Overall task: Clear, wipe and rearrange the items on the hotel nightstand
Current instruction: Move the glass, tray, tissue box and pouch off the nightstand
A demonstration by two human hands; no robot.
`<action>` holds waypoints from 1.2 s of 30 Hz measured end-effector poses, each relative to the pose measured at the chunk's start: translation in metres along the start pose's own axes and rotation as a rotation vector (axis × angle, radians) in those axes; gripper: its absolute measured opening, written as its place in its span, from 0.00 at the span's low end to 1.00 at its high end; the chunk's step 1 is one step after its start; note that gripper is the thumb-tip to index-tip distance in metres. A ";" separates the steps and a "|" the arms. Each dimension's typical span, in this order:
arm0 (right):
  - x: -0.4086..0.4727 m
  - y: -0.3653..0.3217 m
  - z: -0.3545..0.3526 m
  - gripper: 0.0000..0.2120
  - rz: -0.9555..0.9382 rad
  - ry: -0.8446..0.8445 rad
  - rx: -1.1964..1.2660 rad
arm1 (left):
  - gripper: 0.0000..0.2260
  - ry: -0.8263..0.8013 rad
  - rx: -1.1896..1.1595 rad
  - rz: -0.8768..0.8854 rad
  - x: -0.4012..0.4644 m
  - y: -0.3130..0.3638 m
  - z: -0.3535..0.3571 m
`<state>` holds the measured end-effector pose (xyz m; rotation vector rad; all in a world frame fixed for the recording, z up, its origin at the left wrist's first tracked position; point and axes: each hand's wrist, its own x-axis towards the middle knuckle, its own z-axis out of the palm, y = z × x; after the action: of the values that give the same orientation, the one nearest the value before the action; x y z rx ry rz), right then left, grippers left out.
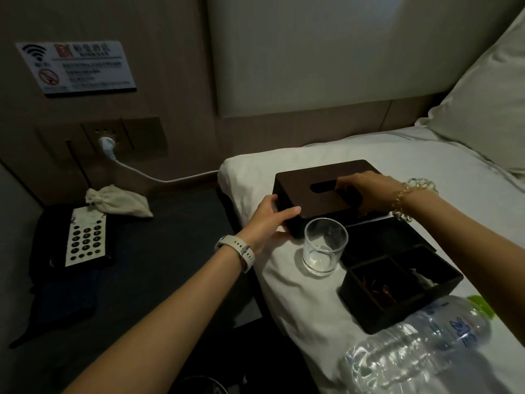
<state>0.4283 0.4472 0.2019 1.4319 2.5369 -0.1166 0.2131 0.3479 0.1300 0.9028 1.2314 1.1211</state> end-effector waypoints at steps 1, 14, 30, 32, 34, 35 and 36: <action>0.000 0.000 0.001 0.35 0.000 0.003 -0.006 | 0.27 -0.002 0.000 0.006 0.000 -0.001 0.000; 0.006 -0.035 -0.029 0.35 0.055 -0.183 0.100 | 0.21 0.014 0.113 0.071 -0.006 -0.001 -0.014; 0.148 -0.315 -0.014 0.23 -0.485 -0.027 0.242 | 0.20 0.578 0.242 0.054 -0.032 -0.005 -0.263; 0.166 -0.341 -0.001 0.23 -0.507 -0.045 0.259 | 0.20 0.626 0.257 0.060 -0.036 -0.008 -0.291; 0.183 -0.362 0.012 0.22 -0.515 -0.065 0.282 | 0.20 0.676 0.308 0.051 -0.038 -0.012 -0.317; 0.192 -0.370 0.019 0.22 -0.519 -0.075 0.289 | 0.19 0.700 0.340 0.050 -0.038 -0.014 -0.330; 0.198 -0.376 0.025 0.21 -0.521 -0.081 0.289 | 0.19 0.720 0.387 0.049 -0.038 -0.015 -0.339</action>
<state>0.0124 0.4124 0.1152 0.7829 2.8438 -0.6331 -0.1193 0.2892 0.0759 0.8354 2.0774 1.3245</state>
